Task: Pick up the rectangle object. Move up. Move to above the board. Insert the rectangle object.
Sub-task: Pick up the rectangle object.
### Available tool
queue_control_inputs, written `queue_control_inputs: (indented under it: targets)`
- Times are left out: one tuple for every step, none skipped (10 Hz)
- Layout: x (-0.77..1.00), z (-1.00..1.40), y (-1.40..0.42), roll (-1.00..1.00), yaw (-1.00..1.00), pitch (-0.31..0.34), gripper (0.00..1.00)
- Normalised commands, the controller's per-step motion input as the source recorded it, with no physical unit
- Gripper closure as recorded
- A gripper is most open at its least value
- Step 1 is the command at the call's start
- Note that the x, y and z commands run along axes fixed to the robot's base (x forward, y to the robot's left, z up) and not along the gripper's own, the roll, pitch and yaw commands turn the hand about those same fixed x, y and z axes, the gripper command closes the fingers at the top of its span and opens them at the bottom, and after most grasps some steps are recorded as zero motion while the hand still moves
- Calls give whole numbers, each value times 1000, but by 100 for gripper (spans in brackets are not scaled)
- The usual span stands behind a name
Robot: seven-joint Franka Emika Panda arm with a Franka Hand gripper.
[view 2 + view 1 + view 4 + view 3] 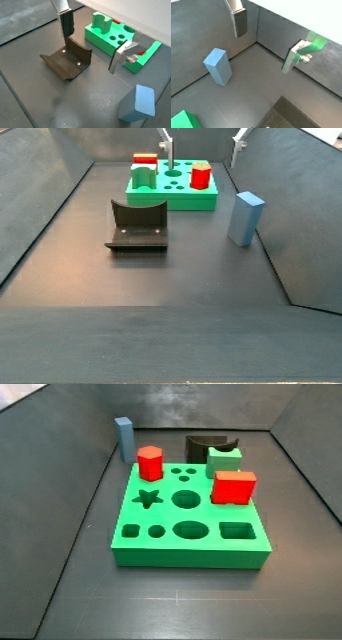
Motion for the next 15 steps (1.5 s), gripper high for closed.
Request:
queue_control_inputs:
  targets:
    - [-180,-31,-131,0,-283,-14,0]
    - [-43,-86,0,0,-1000,-16,0]
    - [-37,-89,0,0,-1000,-17,0]
    - [-23,-54,0,0,-1000,-6,0]
    - [-17,-34,0,0,-1000,0,0]
    - [-17,-40,0,0,-1000,0,0]
    - [-3,-69,0,0,-1000,0,0]
    - [0,-123,0,0,-1000,0,0]
    - [0,-263,0,0,-1000,0,0]
    - [0,-326,0,19,-1000,0,0]
    - [-34,-306,0,59,-1000,0,0]
    - [-37,-303,0,63,-1000,0,0]
    - [-54,-280,0,70,-1000,0,0]
    - [-154,-237,-123,81,-869,7,0]
    - [-334,-249,-317,47,-591,0,0]
